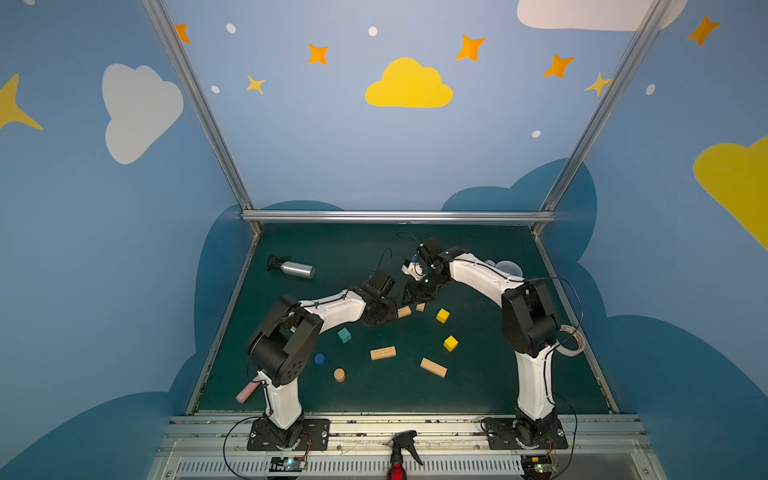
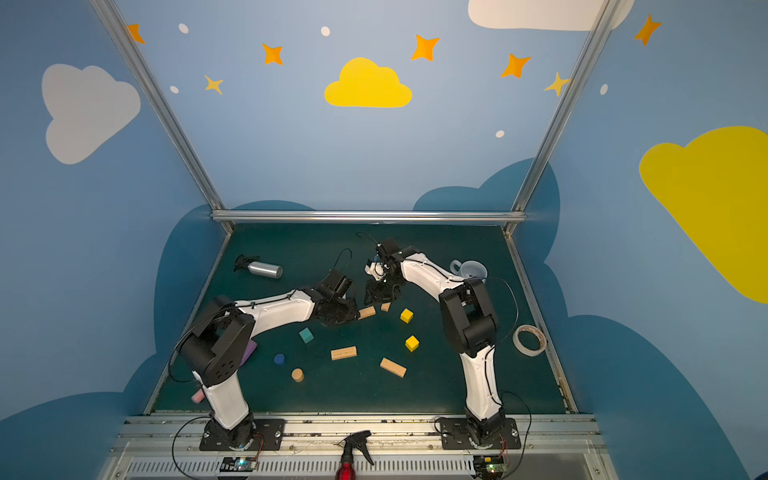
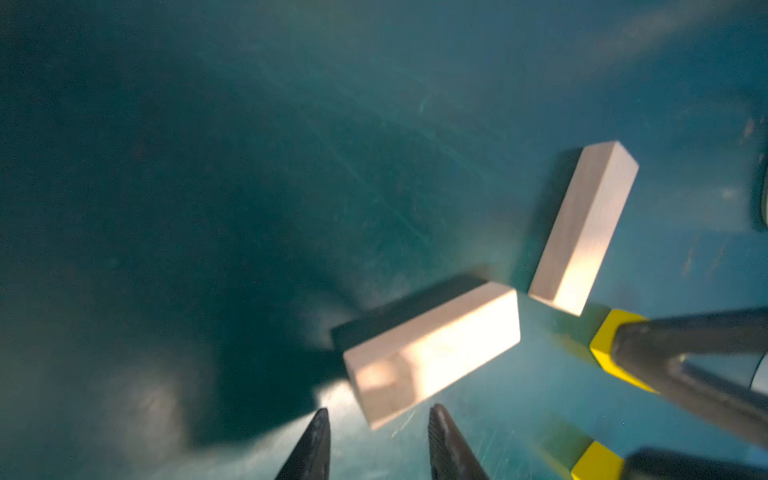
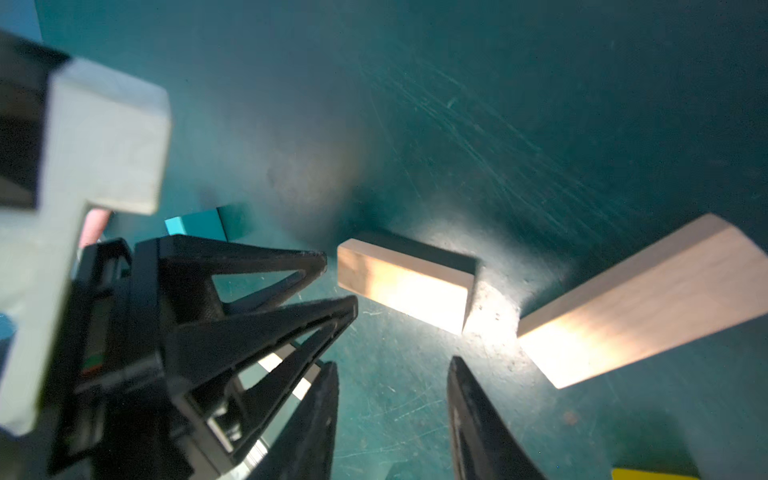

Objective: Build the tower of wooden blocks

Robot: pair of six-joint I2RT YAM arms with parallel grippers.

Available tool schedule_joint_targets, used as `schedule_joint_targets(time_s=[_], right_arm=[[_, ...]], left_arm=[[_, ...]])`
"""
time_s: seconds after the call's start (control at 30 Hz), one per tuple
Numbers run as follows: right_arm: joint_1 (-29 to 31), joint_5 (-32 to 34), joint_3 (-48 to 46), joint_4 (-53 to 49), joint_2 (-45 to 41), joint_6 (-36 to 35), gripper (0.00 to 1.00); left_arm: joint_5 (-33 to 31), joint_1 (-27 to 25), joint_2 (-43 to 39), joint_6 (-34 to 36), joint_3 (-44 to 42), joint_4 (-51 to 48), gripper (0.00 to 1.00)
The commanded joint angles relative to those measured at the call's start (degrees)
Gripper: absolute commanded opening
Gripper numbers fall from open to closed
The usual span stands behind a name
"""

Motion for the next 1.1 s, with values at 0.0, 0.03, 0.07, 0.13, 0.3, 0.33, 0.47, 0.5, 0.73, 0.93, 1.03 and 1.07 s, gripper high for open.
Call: schedule_joint_targets(time_s=[0.0,0.03,0.07,0.13,0.3,0.33,0.47,0.5,0.73,0.93,1.03,1.07], right_arm=[[-0.5,-1.0,-0.9,0.3,1.2,0.4,0.37],[-0.6,-1.1,-1.2,0.5,1.3,0.5,0.35],[-0.7,-1.3,-1.4,0.7,1.3,0.5,0.33],[-0.8,-1.5,-1.4,0.7,1.6,0.5,0.31],[-0.8,-1.3,-2.0,0.7,2.3,0.9,0.3],[-0.8,-1.1,-2.2,0.8,2.4,0.9,0.32],[-1.0,0.1,-2.5,0.9,2.6,0.8,0.38],[-1.1,0.0,-2.6,0.9,2.8,0.9,0.38],[-1.5,-0.6,-2.0,1.3,4.0,0.9,0.42],[-1.5,-1.4,-1.8,1.6,5.0,1.5,0.44],[-1.5,-1.9,-2.1,1.9,5.1,1.8,0.44],[-1.5,-1.8,-2.1,2.0,5.1,1.9,0.43]], left_arm=[[0.7,0.3,1.7,0.7,2.3,-0.7,0.36],[0.7,0.4,1.9,0.8,2.5,-0.8,0.36],[0.6,0.3,2.1,0.8,2.5,-0.8,0.36],[0.7,0.4,2.2,0.9,2.7,-1.0,0.34],[0.6,0.7,2.7,0.8,2.6,-1.0,0.29],[0.5,0.7,2.8,0.7,2.6,-0.9,0.29],[0.5,1.1,3.8,0.8,3.2,-1.0,0.28],[0.6,1.1,4.0,0.9,3.4,-1.1,0.28],[0.0,1.5,5.4,2.0,5.4,-2.4,0.27],[-0.1,2.0,6.7,2.1,6.6,-3.0,0.24],[-0.6,2.2,6.9,2.4,6.9,-3.3,0.24],[-0.7,2.3,6.8,2.4,7.1,-3.4,0.24]])
